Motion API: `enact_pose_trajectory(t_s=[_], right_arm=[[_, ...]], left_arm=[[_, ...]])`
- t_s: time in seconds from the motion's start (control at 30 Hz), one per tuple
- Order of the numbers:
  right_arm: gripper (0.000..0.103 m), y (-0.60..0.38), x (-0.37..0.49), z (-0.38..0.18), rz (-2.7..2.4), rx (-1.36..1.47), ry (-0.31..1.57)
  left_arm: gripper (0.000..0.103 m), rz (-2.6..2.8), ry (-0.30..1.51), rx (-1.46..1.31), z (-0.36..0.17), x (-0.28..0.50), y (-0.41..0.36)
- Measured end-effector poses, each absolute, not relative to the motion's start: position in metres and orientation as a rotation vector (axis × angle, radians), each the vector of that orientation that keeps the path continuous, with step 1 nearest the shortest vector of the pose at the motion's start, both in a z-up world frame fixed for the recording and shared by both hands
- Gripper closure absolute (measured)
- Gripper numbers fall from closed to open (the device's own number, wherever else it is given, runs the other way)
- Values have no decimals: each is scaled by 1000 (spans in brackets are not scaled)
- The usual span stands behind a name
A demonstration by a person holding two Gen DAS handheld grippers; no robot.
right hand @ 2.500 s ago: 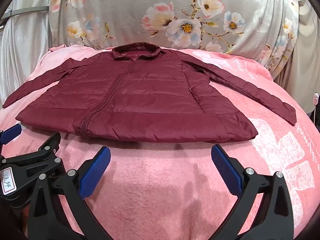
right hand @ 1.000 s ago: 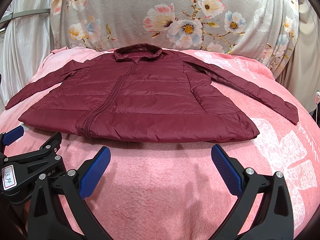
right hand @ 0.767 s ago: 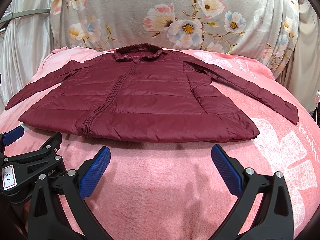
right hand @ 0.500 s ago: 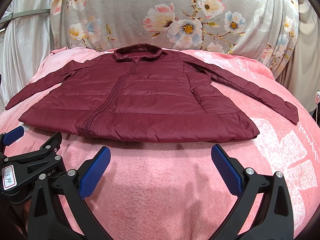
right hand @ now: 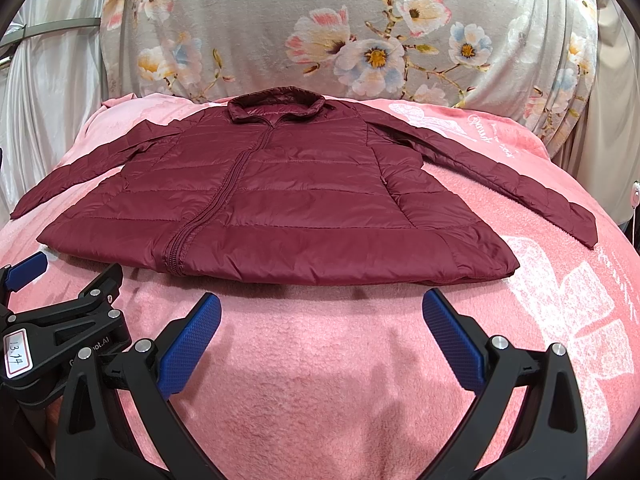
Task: Fold large clothes
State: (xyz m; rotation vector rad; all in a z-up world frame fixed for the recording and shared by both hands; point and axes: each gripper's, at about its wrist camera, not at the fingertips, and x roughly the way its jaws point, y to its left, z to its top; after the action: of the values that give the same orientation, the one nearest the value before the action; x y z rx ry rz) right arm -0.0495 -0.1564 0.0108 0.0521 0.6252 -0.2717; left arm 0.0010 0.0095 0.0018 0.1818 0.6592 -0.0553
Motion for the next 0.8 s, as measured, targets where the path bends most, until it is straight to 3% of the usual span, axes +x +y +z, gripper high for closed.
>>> enact_pose_trajectory(t_s=[0.8], right_arm=[[5,-164,-47,10,-247,96,664]], left_arm=[[8,-83,694,171,-1,5,8]])
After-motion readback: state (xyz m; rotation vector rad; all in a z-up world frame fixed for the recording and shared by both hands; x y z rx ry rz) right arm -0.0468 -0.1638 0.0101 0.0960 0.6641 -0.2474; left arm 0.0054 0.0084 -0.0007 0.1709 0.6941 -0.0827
